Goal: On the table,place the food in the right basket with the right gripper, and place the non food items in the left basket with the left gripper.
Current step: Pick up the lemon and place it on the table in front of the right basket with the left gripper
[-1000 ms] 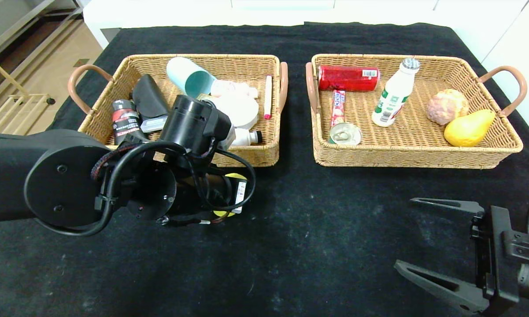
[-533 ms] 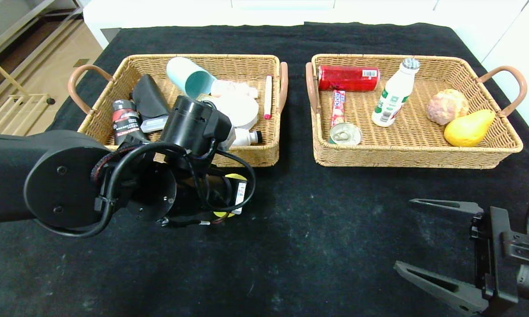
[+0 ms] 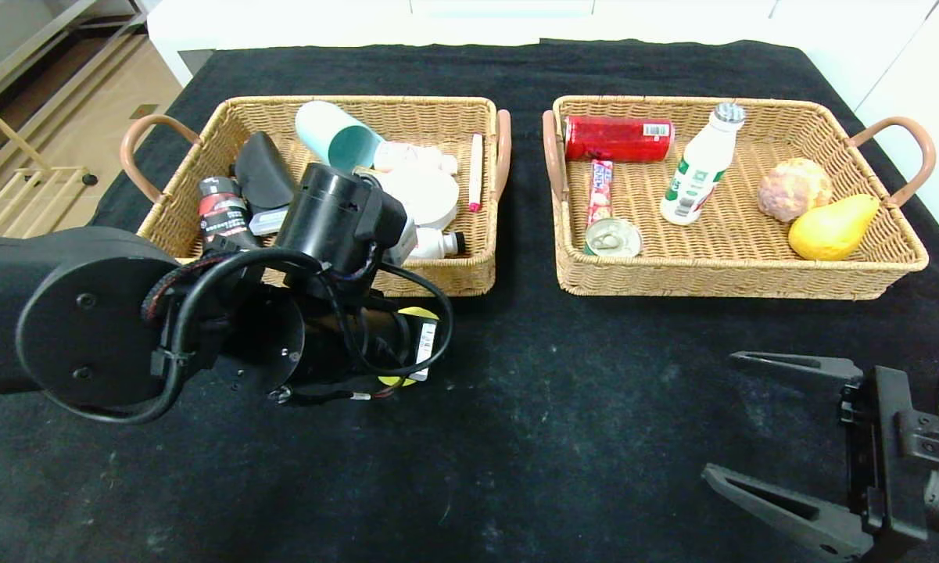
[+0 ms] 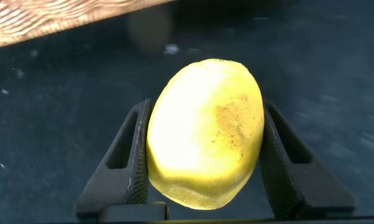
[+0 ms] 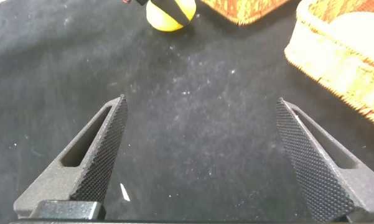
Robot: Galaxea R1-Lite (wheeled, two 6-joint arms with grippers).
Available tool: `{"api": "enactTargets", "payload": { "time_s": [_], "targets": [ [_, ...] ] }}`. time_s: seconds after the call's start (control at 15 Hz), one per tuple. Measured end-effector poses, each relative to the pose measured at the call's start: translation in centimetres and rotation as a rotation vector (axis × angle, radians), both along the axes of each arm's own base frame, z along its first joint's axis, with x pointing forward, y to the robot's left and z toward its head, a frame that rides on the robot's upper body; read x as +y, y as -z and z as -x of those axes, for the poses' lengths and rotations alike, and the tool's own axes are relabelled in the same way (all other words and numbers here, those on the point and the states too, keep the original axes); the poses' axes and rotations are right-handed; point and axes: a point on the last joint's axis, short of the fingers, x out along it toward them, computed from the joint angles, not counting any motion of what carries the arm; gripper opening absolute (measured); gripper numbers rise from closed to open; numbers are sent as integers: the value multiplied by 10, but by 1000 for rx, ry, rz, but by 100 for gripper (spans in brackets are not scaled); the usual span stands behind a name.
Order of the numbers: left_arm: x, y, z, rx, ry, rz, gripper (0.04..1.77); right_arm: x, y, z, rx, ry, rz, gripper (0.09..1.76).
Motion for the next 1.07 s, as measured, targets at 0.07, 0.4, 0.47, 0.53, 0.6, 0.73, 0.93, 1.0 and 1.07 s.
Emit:
{"api": "enactTargets", "payload": {
  "time_s": [0.07,0.4,0.47,0.53,0.6,0.73,0.93,1.0,1.07],
  "targets": [
    [-2,-4,5,-11,17,7,104,0,-2,2,-9,4,-4,171],
    [-16,-19,24,-40,122,67,104,-4,-12,5,-46,20,-25,171],
    [-21,-20,28,-39,149,78,104,-5,-14,6,-52,23,-28,171],
    [-27,-21,31,-46,173,87,104,-6,-15,7,-57,29,-32,171],
    [-32,-21,32,-50,190,91,104,-7,-17,8,-64,36,-37,171],
    [-46,-23,35,-54,237,102,104,-10,-21,9,-73,46,-51,171],
    [-72,-27,35,-67,300,122,103,-16,-27,8,-95,80,-62,171],
    [-81,-27,34,-71,316,126,103,-17,-28,9,-100,85,-64,171],
    [-90,-26,33,-72,328,127,103,-17,-29,9,-105,88,-66,171]
  ]
}}
